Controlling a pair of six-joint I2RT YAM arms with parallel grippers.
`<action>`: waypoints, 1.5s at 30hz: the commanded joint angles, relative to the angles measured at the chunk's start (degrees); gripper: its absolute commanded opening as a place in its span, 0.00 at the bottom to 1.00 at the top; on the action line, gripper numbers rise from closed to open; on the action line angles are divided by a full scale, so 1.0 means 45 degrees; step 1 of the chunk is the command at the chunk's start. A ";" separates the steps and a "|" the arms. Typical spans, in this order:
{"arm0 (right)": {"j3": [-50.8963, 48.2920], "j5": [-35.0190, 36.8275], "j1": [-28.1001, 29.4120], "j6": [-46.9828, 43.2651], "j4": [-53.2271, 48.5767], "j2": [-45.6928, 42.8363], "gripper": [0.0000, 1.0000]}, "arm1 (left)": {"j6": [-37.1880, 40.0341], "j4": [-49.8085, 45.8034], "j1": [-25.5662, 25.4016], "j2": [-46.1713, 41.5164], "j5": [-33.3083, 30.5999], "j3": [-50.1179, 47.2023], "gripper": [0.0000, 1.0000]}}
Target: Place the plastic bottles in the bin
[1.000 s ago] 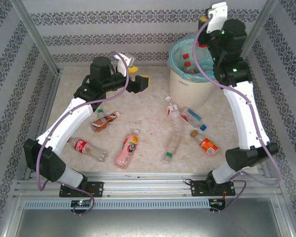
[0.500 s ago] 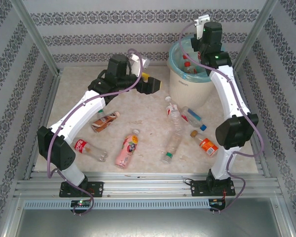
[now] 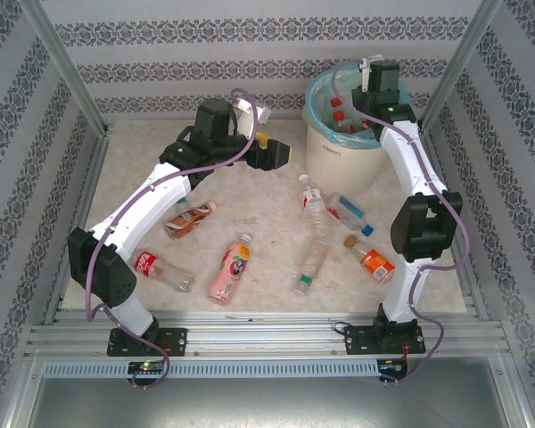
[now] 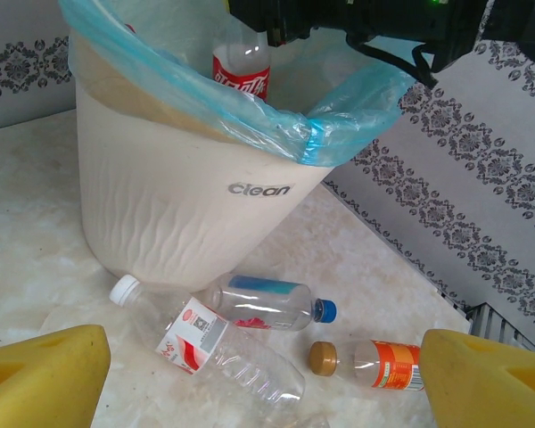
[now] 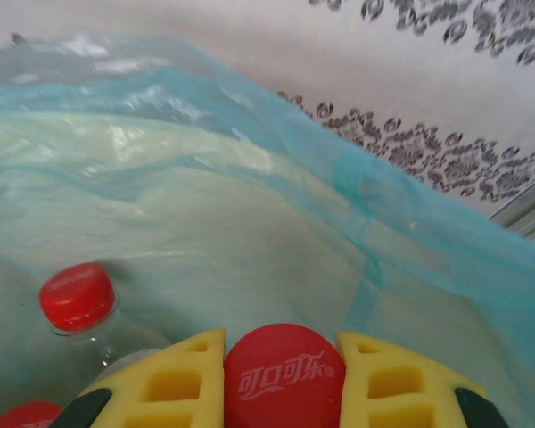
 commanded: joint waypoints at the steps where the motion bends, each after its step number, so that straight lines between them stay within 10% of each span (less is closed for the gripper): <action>1: -0.0287 -0.0347 -0.0114 0.0528 0.0193 0.0377 0.00 | 0.0270 -0.0273 -0.0129 0.0095 -0.0128 0.0067 0.90; 15: -0.0283 -0.0935 -0.0525 0.1226 -0.0188 0.0955 0.01 | 0.0294 -0.0257 -0.0129 -0.0052 -0.0352 -0.0306 0.90; 26: 0.1717 -0.1603 -0.0255 0.1761 -0.1062 -0.0247 0.52 | 0.0216 -0.0230 -0.0129 -0.0302 -0.0494 -0.0237 0.90; 45: -0.0816 -0.1695 0.3024 0.1282 -0.0300 -0.5310 0.55 | 0.1147 -0.4023 -0.0129 -0.3037 -0.3652 -0.1873 0.90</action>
